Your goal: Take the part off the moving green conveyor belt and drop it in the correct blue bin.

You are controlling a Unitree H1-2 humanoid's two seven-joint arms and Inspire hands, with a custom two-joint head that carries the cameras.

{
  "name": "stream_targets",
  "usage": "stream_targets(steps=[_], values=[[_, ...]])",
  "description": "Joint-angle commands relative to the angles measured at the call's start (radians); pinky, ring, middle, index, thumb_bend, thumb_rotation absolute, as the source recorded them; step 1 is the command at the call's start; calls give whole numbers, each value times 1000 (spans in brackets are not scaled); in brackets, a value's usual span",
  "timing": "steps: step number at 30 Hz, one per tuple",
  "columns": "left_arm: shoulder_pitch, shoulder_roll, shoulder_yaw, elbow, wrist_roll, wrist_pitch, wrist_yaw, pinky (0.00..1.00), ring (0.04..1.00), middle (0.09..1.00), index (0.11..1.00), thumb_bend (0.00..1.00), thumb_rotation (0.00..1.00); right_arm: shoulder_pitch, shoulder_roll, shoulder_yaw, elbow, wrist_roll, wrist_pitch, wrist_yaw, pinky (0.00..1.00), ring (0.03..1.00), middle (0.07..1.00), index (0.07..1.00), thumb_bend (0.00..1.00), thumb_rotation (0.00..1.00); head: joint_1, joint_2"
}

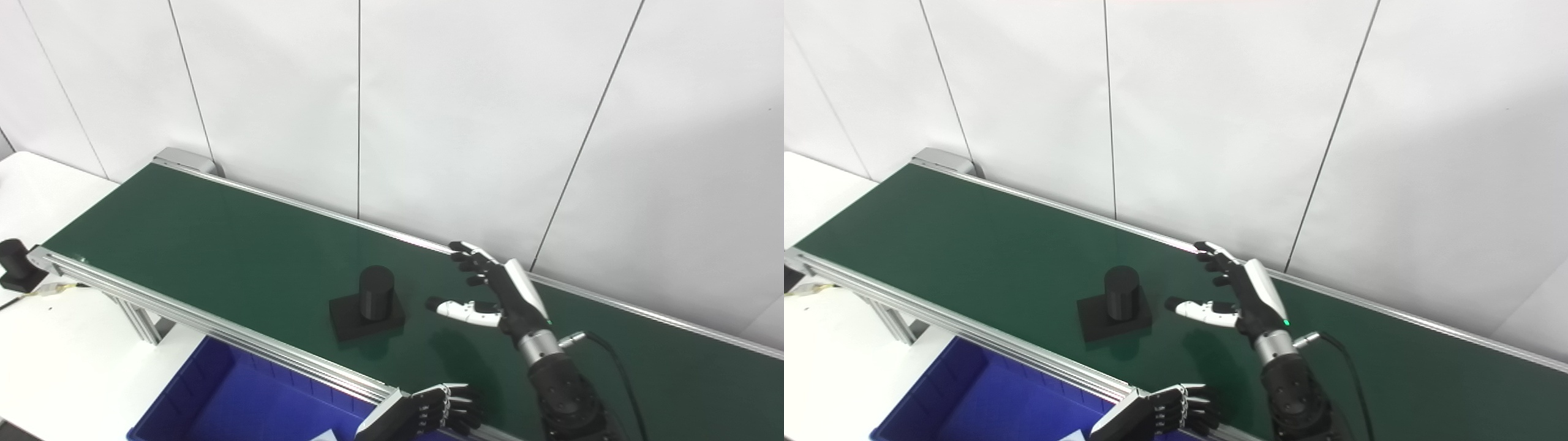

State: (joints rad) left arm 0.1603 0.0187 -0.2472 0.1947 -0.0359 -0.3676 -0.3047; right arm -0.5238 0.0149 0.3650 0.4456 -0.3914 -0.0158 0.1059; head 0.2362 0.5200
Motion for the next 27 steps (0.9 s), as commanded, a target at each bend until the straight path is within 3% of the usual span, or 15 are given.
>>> stream_targets(steps=[1, 13, 22, 27], values=[[-16, -16, -4, -19, -2, -31, 8, 700, 728, 758, 813, 857, 483, -57, 20, 9, -5, -5, -49, -5, 767, 857, 861, 879, 708, 368, -1, 1], [-25, -15, -16, -24, 21, -5, 7, 696, 725, 757, 806, 875, 500, -74, 58, 61, 77, -27, -40, -6, 781, 871, 878, 876, 715, 367, 6, 13], [-30, -16, -20, -19, 22, -20, 3, 690, 732, 770, 808, 856, 477, -99, 73, 115, 195, -104, -111, -72, 779, 845, 854, 864, 739, 371, 9, 20], [-26, -14, -23, -28, 17, -15, 0, 691, 738, 775, 809, 856, 479, -102, 77, 120, 236, -117, -116, -85, 776, 847, 861, 860, 745, 345, 2, 27]])
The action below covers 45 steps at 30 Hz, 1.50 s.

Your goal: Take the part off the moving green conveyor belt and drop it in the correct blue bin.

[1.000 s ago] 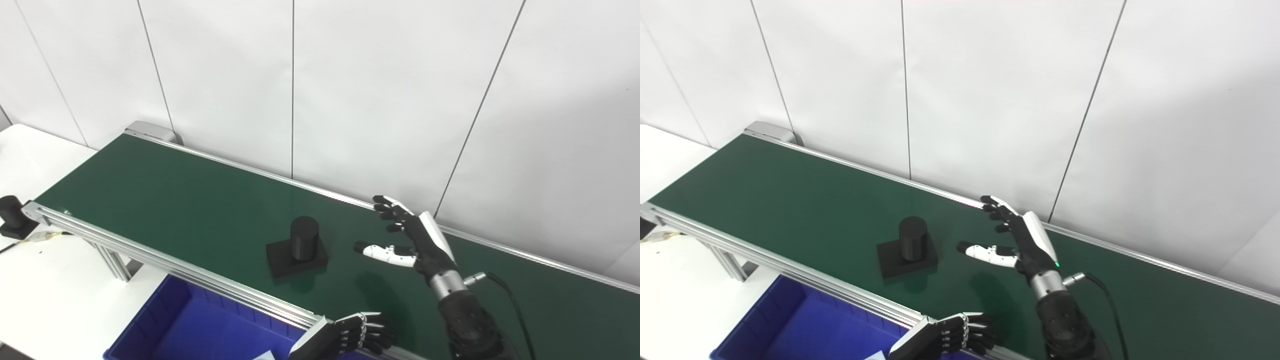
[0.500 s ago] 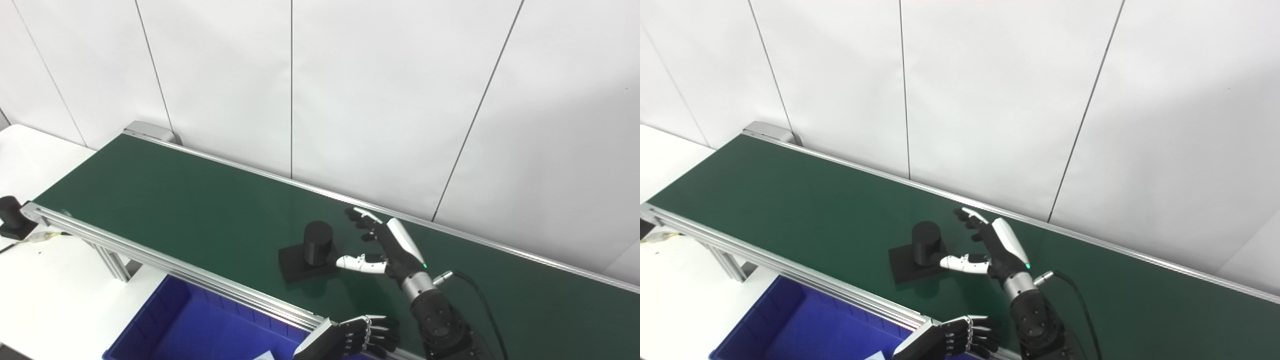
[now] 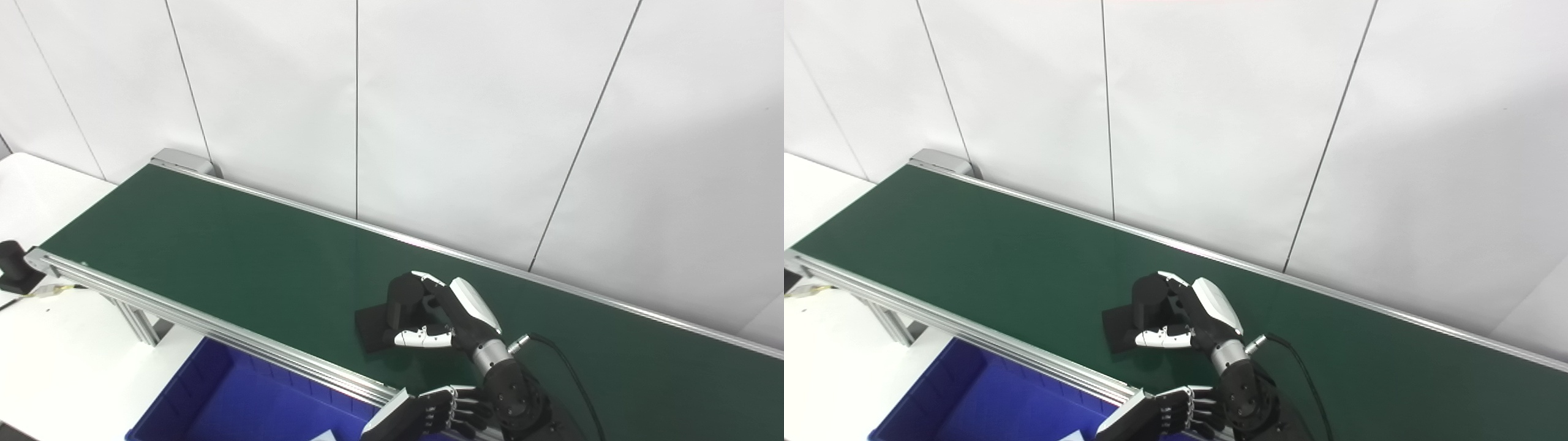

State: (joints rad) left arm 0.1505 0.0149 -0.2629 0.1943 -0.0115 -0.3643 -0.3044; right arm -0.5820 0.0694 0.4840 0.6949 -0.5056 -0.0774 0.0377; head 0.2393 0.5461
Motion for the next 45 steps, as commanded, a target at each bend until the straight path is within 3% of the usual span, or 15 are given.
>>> stream_targets(steps=[1, 8, 9, 11, 12, 13, 16, 25, 28, 39, 45], values=[[-16, -10, -7, -27, -7, -19, 0, 690, 738, 775, 808, 855, 478, -44, 23, 2, -9, -3, -55, -19, 776, 848, 862, 860, 743, 346, -1, 1], [-8, -8, -6, -43, -10, -14, 2, 695, 733, 768, 805, 854, 475, -43, 21, 4, 16, -21, -72, -57, 761, 837, 848, 843, 731, 301, -14, 11], [-7, -7, -5, -47, -11, -11, 2, 696, 731, 767, 802, 856, 477, -42, 21, 2, 24, -25, -84, -77, 741, 815, 826, 820, 709, 237, -15, 13], [-5, -5, -4, -55, -16, -4, 0, 701, 731, 765, 798, 855, 473, -41, 24, -8, 41, -25, -112, -116, 657, 719, 761, 749, 686, 61, -19, 15], [-4, -4, -3, -58, -19, -2, -2, 702, 731, 764, 797, 854, 471, -41, 28, -15, 50, -26, -123, -143, 636, 697, 747, 735, 684, 31, -26, 17], [-3, -3, -3, -60, -21, -1, -3, 704, 731, 762, 796, 852, 468, -41, 30, -19, 58, -27, -132, -162, 533, 536, 626, 604, 582, 12, -26, 17], [-1, 2, 0, -65, -27, 2, -5, 706, 730, 759, 795, 849, 465, -45, 38, -28, 98, -31, -193, -235, 474, 443, 554, 502, 521, 1, -36, 20], [3, 15, 9, -78, -35, 7, -8, 698, 725, 757, 802, 840, 474, -46, 49, -47, 108, -27, -238, -291, 517, 461, 540, 456, 513, 0, -62, 27], [3, 19, 10, -79, -37, 3, -9, 700, 725, 757, 806, 840, 482, -45, 51, -52, 100, -24, -238, -292, 417, 460, 530, 453, 502, 0, -64, 28], [-1, 27, 15, -74, -48, 0, -16, 694, 717, 753, 812, 840, 487, -40, 53, -66, 79, -19, -236, -291, 389, 454, 538, 458, 499, 0, -80, 29], [-1, 34, 16, -77, -49, 5, -19, 699, 721, 751, 820, 842, 491, 6, 40, -99, -33, 13, -221, -268, 385, 460, 536, 464, 499, 0, -101, 32]])
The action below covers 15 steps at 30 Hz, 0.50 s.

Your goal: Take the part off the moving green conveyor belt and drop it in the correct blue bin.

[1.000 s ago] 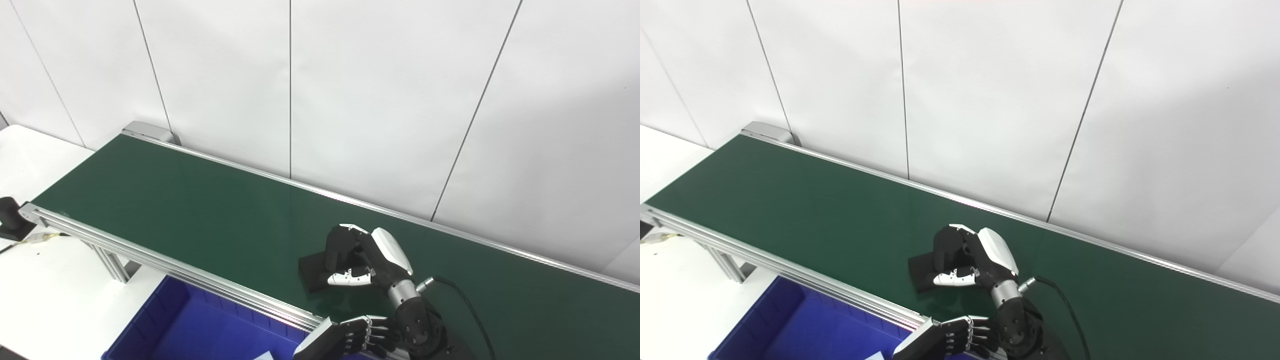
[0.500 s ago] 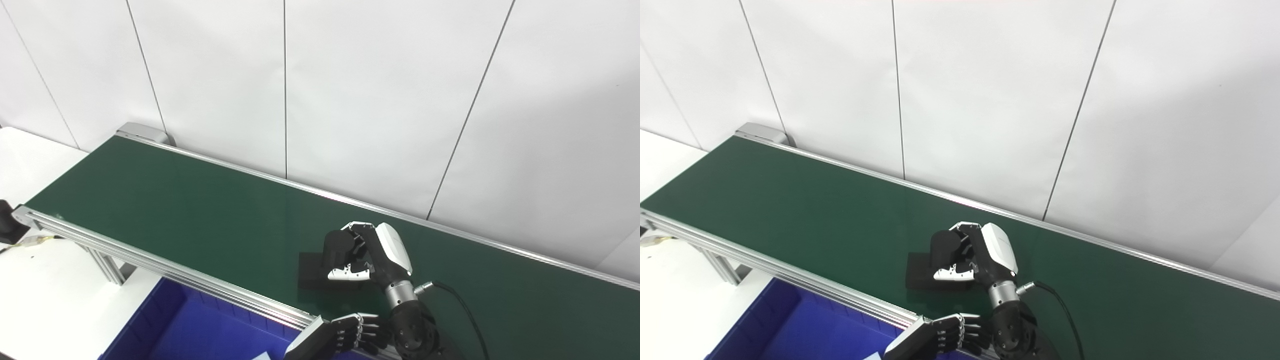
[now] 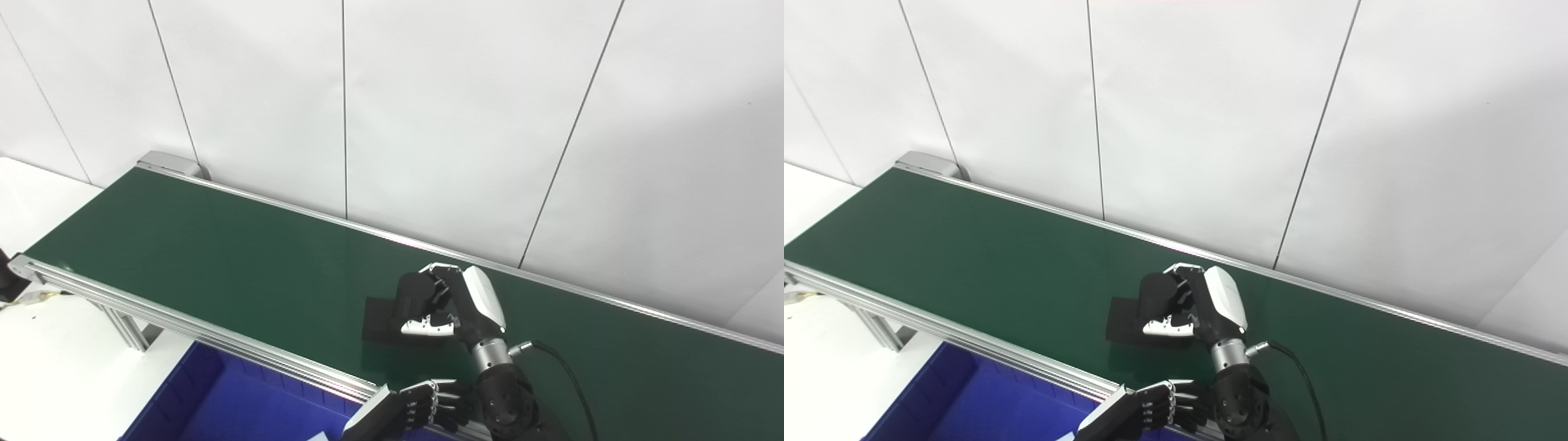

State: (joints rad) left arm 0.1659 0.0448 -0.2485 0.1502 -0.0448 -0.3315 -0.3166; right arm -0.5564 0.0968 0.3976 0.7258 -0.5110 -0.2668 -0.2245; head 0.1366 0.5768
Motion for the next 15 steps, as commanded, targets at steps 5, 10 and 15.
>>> stream_targets(steps=[5, 10, 15], values=[[-15, 7, 4, -35, -24, -24, -8, 709, 732, 755, 820, 839, 487, 51, -19, -48, -277, 40, 36, 51, 369, 457, 534, 480, 499, 0, -37, 9], [-14, 15, 9, -36, -43, -21, -16, 718, 738, 754, 820, 833, 481, 117, -50, -90, -474, 53, 81, 96, 352, 477, 533, 481, 498, 0, -83, 20], [-17, 29, 17, -32, -60, -28, -25, 720, 736, 754, 820, 844, 493, 185, -82, -133, -679, 66, 165, 150, 367, 478, 526, 469, 499, 0, -127, 30]])
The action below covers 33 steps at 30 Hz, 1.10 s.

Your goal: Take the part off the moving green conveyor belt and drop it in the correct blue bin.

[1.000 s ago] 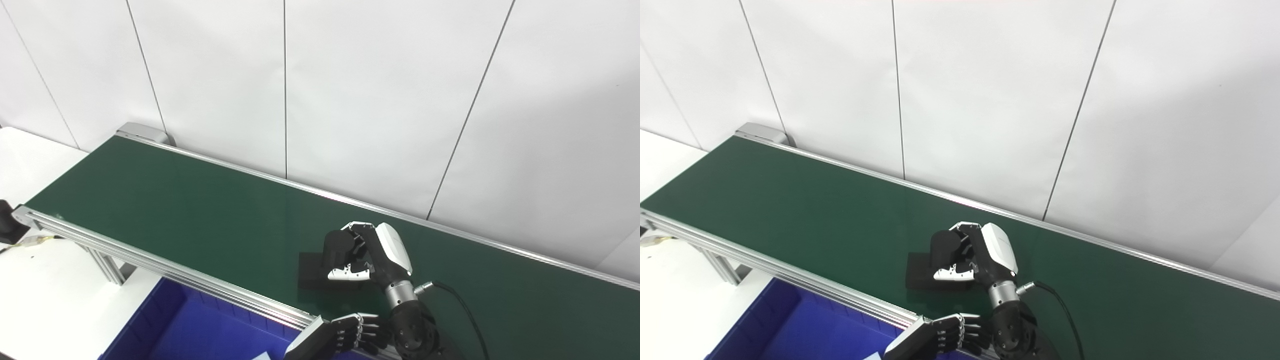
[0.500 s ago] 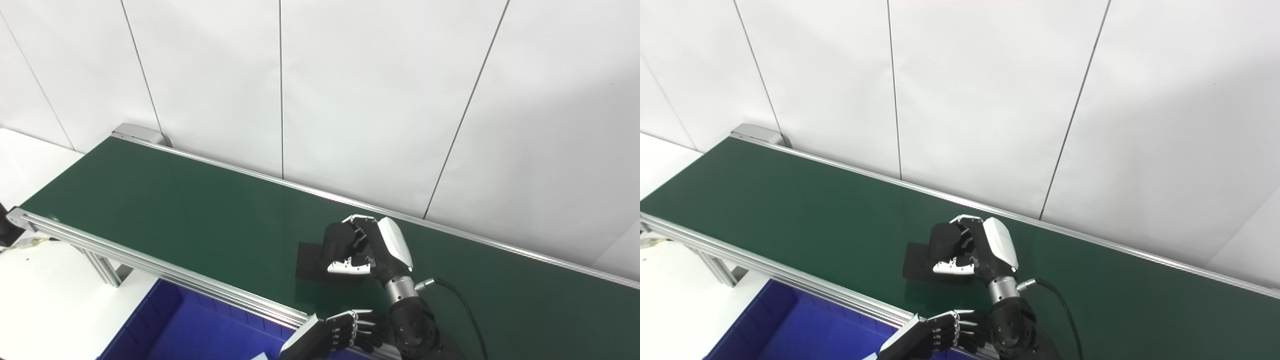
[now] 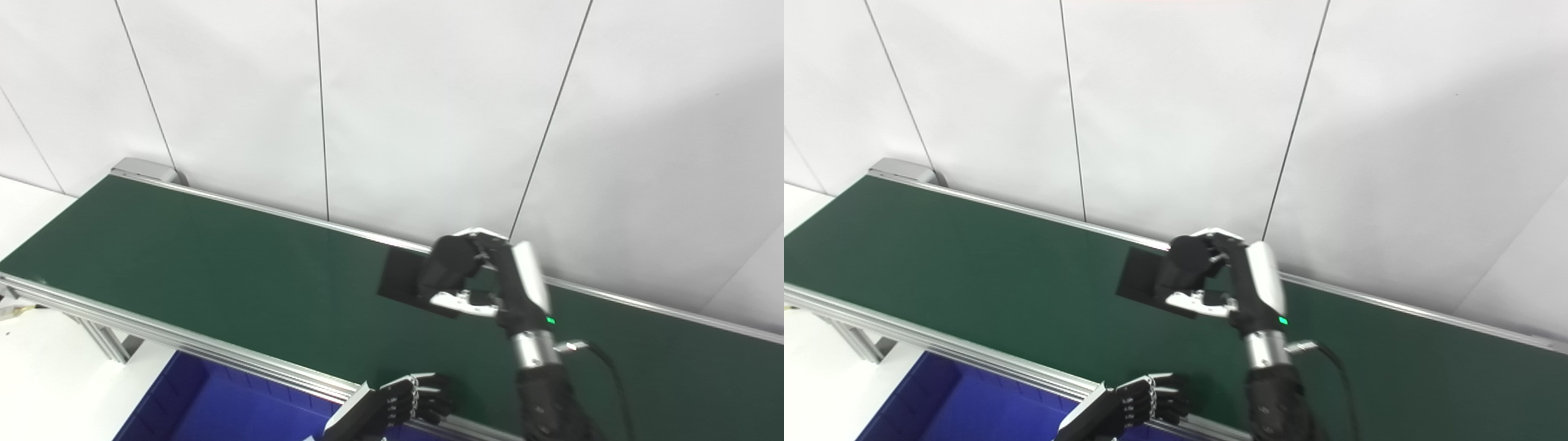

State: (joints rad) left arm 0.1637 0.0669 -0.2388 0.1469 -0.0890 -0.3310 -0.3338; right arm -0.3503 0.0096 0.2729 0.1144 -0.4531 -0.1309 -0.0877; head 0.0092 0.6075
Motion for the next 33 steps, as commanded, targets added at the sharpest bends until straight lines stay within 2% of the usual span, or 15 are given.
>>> stream_targets(steps=[1, 3, 4, 7, 9, 10, 11, 12, 16, 19, 20, 22, 25, 26, 33], values=[[-15, 9, 9, -30, -17, -29, -9, 718, 735, 754, 821, 842, 497, -9, -2, -18, -109, 11, 45, 25, 364, 477, 525, 474, 499, 0, -17, 6], [-15, 12, 10, -32, -17, -28, -9, 717, 735, 753, 822, 841, 499, 4, -9, -28, -152, 14, 65, 39, 361, 475, 525, 477, 499, 0, -17, 6], [-15, 15, 12, -35, -22, -26, -10, 717, 734, 753, 822, 840, 500, 13, -16, -36, -188, 6, 80, 45, 360, 475, 525, 478, 499, 0, -46, 20], [-16, 23, 18, -39, -37, -23, -14, 705, 730, 753, 823, 839, 492, 36, -23, -63, -279, 17, 130, 66, 339, 469, 534, 492, 497, 0, -69, 31], [-17, 25, 19, -38, -41, -23, -16, 703, 728, 752, 823, 840, 490, 43, -21, -73, -303, 24, 149, 76, 333, 469, 540, 493, 496, 0, -69, 31], [-17, 29, 23, -40, -43, -24, -18, 702, 728, 752, 823, 840, 493, 53, -23, -80, -333, 30, 158, 83, 332, 470, 542, 492, 495, 0, -115, 52], [-18, 32, 26, -42, -45, -25, -20, 698, 726, 752, 824, 840, 500, 59, -25, -85, -353, 33, 163, 89, 331, 471, 546, 490, 495, 0, -115, 52], [-18, 38, 29, -45, -49, -26, -24, 698, 726, 752, 824, 840, 501, 70, -29, -89, -384, 32, 171, 94, 331, 471, 546, 490, 495, 0, -146, 69], [-19, 53, 43, -51, -66, -27, -40, 697, 729, 755, 825, 826, 508, 103, -39, -99, -471, 6, 209, 107, 326, 468, 537, 497, 496, 0, -200, 97], [-20, 62, 52, -51, -82, -27, -52, 703, 732, 753, 822, 828, 508, 119, -38, -105, -514, -5, 232, 118, 328, 469, 537, 494, 496, 0, -217, 103], [-20, 68, 55, -52, -93, -27, -58, 703, 732, 753, 822, 828, 507, 137, -40, -110, -534, -7, 225, 114, 328, 469, 537, 493, 496, 0, -250, 121], [-21, 78, 62, -52, -114, -26, -69, 709, 736, 753, 825, 836, 510, 173, -41, -121, -571, -7, 220, 109, 325, 463, 536, 493, 497, 0, -269, 136], [-21, 83, 69, -51, -130, -26, -81, 714, 739, 754, 824, 847, 513, 200, -37, -132, -601, -5, 225, 110, 330, 466, 535, 492, 497, 0, -269, 136], [-21, 87, 74, -53, -140, -22, -86, 714, 739, 754, 824, 848, 513, 224, -36, -139, -624, -14, 232, 108, 331, 466, 535, 492, 497, 0, -302, 158], [-26, 107, 98, -47, -178, -26, -118, 717, 739, 753, 815, 863, 516, 417, -22, -200, -704, -6, 202, 58, 336, 476, 534, 495, 496, 0, -348, 181]])
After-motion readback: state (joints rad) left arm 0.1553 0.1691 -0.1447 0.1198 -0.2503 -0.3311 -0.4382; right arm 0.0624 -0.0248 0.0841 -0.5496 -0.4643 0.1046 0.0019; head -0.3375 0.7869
